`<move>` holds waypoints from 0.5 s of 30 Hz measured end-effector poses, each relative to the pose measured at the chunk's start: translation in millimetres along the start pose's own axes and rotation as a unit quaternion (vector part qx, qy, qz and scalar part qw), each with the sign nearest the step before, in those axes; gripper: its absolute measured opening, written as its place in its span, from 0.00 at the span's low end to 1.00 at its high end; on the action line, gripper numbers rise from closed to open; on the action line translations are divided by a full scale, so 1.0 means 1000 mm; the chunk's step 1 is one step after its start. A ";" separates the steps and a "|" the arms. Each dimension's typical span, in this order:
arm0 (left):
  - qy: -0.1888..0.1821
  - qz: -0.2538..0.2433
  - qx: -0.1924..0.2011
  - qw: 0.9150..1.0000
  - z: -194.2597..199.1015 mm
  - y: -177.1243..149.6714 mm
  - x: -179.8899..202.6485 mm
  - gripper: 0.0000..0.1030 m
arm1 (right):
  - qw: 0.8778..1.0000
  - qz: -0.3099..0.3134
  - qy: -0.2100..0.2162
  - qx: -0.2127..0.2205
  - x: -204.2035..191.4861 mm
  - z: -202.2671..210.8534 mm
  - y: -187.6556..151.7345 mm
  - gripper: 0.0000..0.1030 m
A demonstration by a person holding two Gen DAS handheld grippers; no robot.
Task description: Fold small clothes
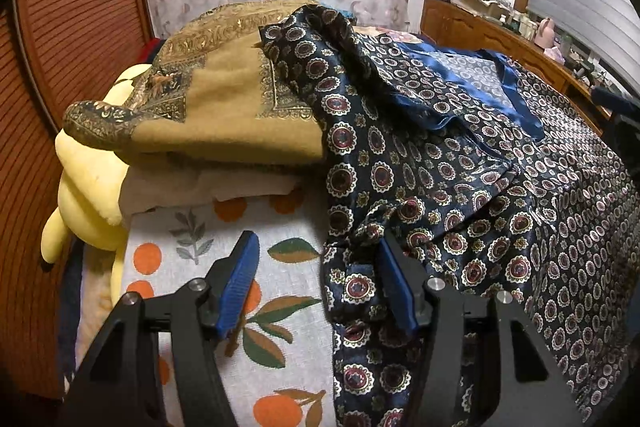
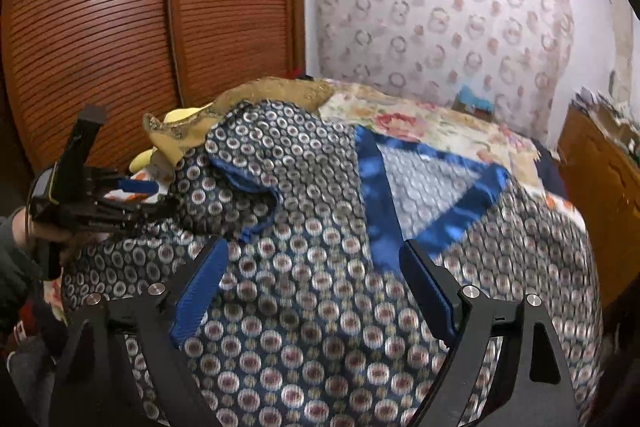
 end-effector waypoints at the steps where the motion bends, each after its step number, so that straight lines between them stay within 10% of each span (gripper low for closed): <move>1: 0.000 -0.001 0.000 1.000 0.000 0.001 -0.001 0.59 | 1.000 0.004 0.004 -0.001 -0.002 -0.004 0.005 0.84; 15: -0.004 0.001 -0.001 1.000 -0.001 0.002 -0.002 0.64 | 0.991 0.094 0.060 -0.073 -0.052 -0.119 0.041 0.73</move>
Point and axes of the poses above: each gripper's, at about its wrist camera, not at the fingertips, and z roughly against the way its jaws point, x to its right, y to its top, the point moved 7 cm from there along -z, roughly the way its jaws point, and after that the axes turned 3 degrees about z, right-handed, at the moved point
